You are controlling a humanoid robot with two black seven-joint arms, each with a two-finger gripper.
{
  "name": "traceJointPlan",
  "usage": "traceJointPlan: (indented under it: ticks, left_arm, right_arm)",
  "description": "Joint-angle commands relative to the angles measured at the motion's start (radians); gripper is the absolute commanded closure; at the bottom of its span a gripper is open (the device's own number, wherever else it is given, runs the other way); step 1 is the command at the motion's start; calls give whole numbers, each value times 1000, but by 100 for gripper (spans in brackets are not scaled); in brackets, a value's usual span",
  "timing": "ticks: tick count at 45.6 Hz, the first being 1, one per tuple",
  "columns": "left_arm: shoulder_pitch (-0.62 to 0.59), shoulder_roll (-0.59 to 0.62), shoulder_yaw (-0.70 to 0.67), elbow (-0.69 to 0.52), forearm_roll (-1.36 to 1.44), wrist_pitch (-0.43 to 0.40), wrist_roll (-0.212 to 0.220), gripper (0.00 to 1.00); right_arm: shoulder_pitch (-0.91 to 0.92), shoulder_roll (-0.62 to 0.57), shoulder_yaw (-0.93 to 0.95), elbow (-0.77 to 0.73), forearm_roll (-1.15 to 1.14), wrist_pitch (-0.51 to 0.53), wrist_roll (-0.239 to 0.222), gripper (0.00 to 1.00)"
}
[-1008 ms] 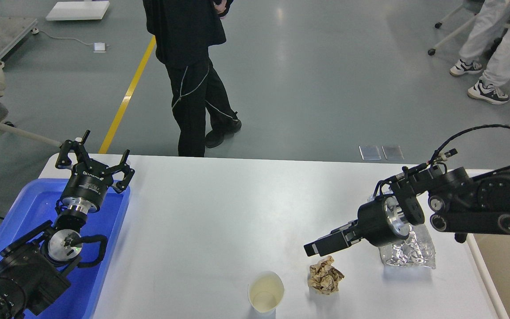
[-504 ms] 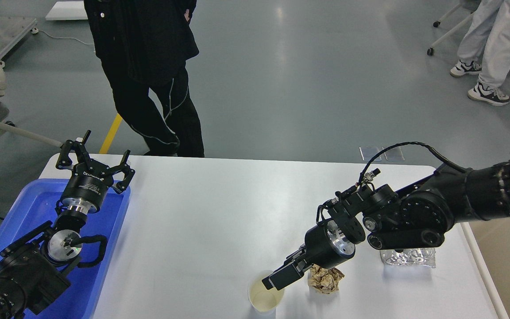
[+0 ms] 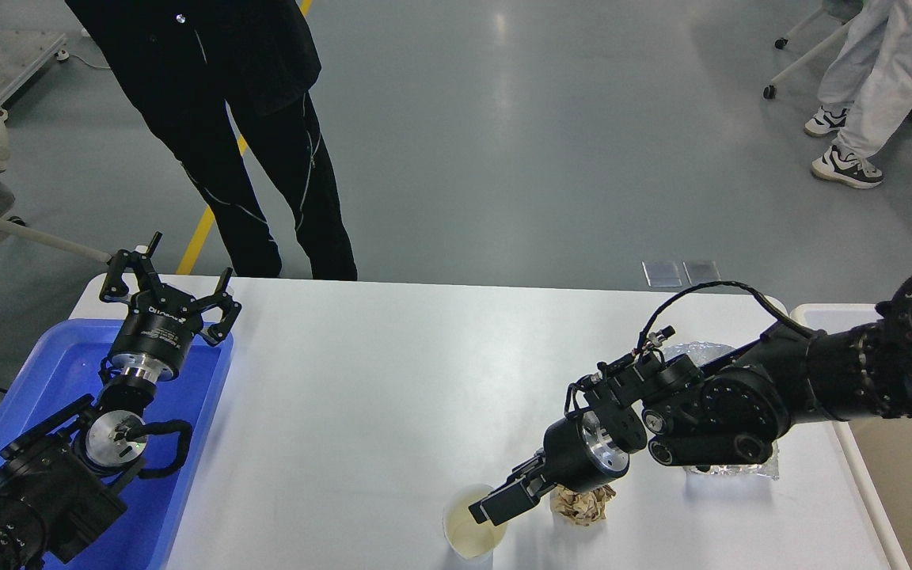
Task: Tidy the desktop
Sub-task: 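Lower the right gripper onto the paper cup and close on its rim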
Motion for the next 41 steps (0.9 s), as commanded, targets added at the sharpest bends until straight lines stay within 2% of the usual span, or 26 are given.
traceJointPlan:
  ticks: [1,10,17,20,23,29,41]
  left_arm:
    - [0,0,0,0,0,0,0,0]
    - [0,0,0,0,0,0,0,0]
    - [0,0,0,0,0,0,0,0]
    - [0,0,-1,0,0,0,-1,0]
    - [0,0,-1,0,0,0,0,0]
    - [0,0,-1,0,0,0,0,0]
    - [0,0,0,0,0,0,0,0]
  right_arm:
    - [-61,8,0,-45,-5,-18,0,2]
    - [-111,22,0,-94,-1,-36,5,4]
    - [-115,34,-6,-107,-6,-36,8,24]
    - [-111,34,-17,-107,-14,-38,8,42]
    - [-108,34,-26,-107,-14,-38,9,54]
    - [-101,33,-32,-107,-24,-36,11,98]
    - [-80,27,-31,-105,-20,-36,12,100]
